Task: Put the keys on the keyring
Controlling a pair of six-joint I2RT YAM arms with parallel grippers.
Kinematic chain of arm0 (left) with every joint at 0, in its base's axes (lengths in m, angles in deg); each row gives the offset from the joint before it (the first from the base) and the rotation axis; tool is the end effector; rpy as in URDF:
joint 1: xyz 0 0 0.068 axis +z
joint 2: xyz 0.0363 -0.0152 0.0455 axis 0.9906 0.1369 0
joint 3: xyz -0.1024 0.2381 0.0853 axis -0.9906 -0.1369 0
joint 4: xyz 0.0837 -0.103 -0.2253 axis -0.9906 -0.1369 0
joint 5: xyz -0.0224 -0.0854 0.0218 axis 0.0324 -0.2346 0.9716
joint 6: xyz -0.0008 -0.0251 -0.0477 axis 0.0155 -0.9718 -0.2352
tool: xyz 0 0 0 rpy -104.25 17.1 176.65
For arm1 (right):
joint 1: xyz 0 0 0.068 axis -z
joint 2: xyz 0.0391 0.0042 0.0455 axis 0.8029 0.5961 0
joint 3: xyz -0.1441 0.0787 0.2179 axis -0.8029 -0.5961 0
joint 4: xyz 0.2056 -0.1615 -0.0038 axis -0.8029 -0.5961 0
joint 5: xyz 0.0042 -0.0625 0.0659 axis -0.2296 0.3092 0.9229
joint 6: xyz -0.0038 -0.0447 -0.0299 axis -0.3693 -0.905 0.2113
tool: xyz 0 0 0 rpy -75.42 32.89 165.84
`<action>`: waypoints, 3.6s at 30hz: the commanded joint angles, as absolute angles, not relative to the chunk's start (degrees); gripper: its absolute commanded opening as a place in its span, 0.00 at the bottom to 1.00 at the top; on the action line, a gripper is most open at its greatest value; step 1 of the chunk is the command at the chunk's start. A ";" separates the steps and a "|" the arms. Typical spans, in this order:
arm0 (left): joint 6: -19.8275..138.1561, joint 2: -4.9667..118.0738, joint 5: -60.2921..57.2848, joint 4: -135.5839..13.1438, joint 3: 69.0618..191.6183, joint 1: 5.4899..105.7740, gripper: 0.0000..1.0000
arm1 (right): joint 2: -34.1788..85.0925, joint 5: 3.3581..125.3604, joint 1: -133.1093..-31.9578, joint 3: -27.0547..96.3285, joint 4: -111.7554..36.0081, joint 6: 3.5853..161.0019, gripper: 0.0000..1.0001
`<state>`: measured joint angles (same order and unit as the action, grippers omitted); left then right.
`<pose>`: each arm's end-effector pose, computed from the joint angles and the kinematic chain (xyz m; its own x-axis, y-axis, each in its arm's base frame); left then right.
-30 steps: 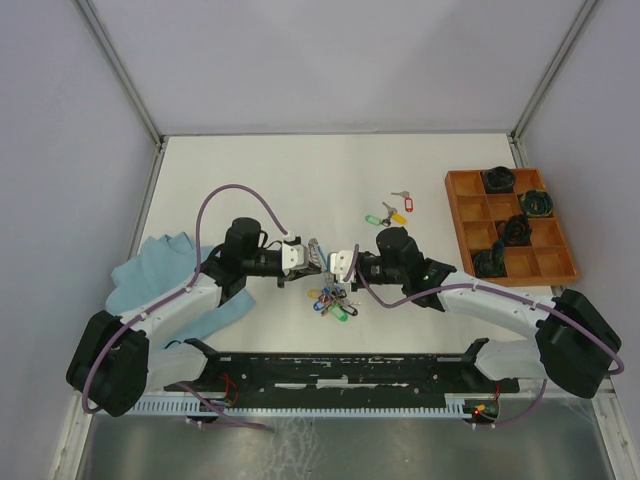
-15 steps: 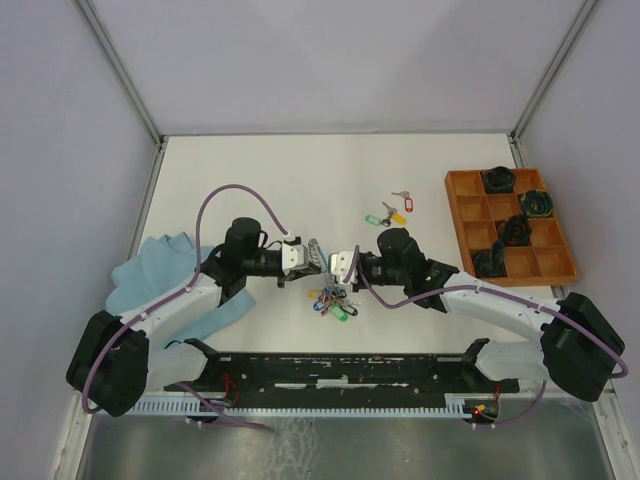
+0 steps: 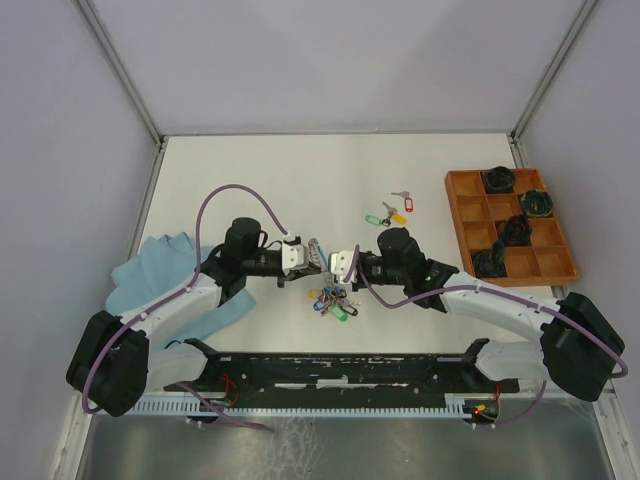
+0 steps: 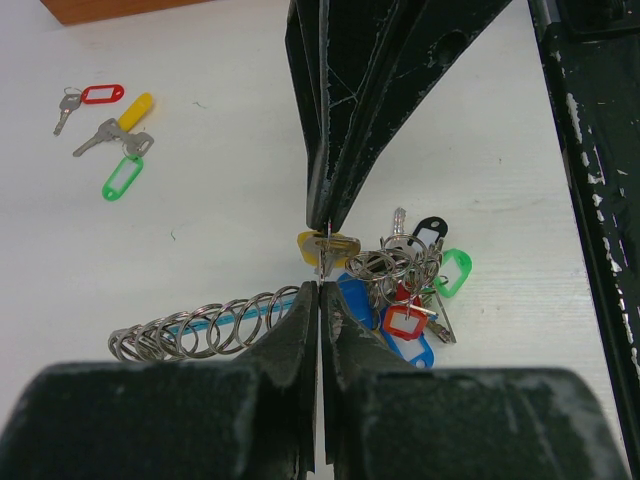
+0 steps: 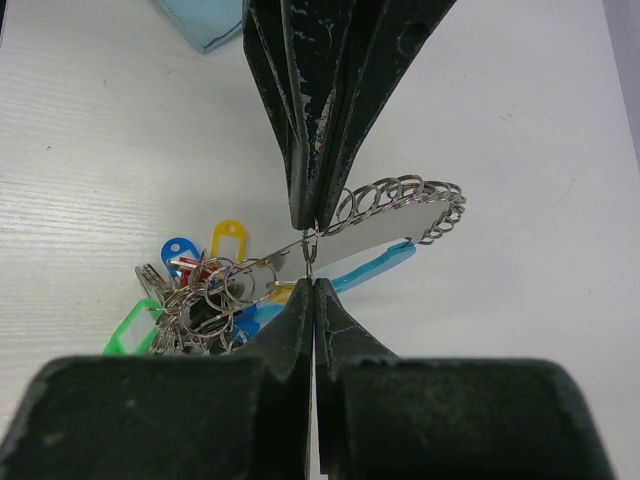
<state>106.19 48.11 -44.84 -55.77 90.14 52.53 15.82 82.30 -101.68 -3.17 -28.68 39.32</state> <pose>0.1924 -0.1414 0.2208 0.2022 0.2994 -0.9325 0.9750 0.0282 0.2204 0.1677 0.2112 0.2333 0.3236 -0.4367 -0.8394 -0.9198 0.0628 -0.3872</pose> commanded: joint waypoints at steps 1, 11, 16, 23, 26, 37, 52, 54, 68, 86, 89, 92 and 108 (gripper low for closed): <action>107.66 47.33 -47.28 -53.83 92.36 52.61 0.03 | 16.21 82.50 -101.92 -1.62 -25.53 39.81 0.01; 107.91 47.33 -47.13 -54.16 92.45 52.53 0.03 | 15.82 81.77 -101.97 -1.87 -25.46 39.77 0.01; 107.92 47.30 -46.68 -54.18 92.45 52.60 0.03 | 15.36 81.11 -101.92 -1.81 -26.44 39.54 0.01; 107.92 47.31 -46.38 -54.18 92.45 52.59 0.03 | 15.01 80.62 -101.90 -1.80 -26.85 39.45 0.01; 107.84 47.21 -46.19 -54.18 92.45 52.56 0.03 | 14.78 80.54 -101.92 -1.78 -27.08 39.45 0.01; 107.67 46.94 -45.58 -54.18 92.32 52.58 0.03 | 14.38 79.92 -101.92 -2.08 -26.73 39.71 0.01; 107.44 46.86 -45.24 -54.18 92.36 52.58 0.03 | 14.08 81.98 -102.01 -1.42 -28.56 39.49 0.01; 107.44 46.72 -45.18 -54.18 92.36 52.60 0.03 | 14.07 82.35 -102.01 -1.31 -28.74 39.44 0.01; 107.31 46.76 -45.97 -54.10 92.27 52.58 0.03 | 14.69 82.65 -102.00 -1.80 -26.05 40.41 0.01; 107.39 46.76 -46.63 -53.95 92.44 52.61 0.03 | 15.26 81.82 -102.60 -1.60 -25.27 40.69 0.01; 107.39 46.54 -46.54 -53.92 92.36 52.53 0.03 | 15.31 81.15 -102.70 -1.62 -25.43 40.55 0.01; 107.31 46.37 -45.97 -53.92 92.29 52.60 0.03 | 14.86 80.82 -102.78 -1.62 -26.11 40.37 0.01; 107.26 46.14 -45.51 -53.92 92.14 52.49 0.03 | 13.80 80.18 -102.80 -1.69 -27.12 40.10 0.01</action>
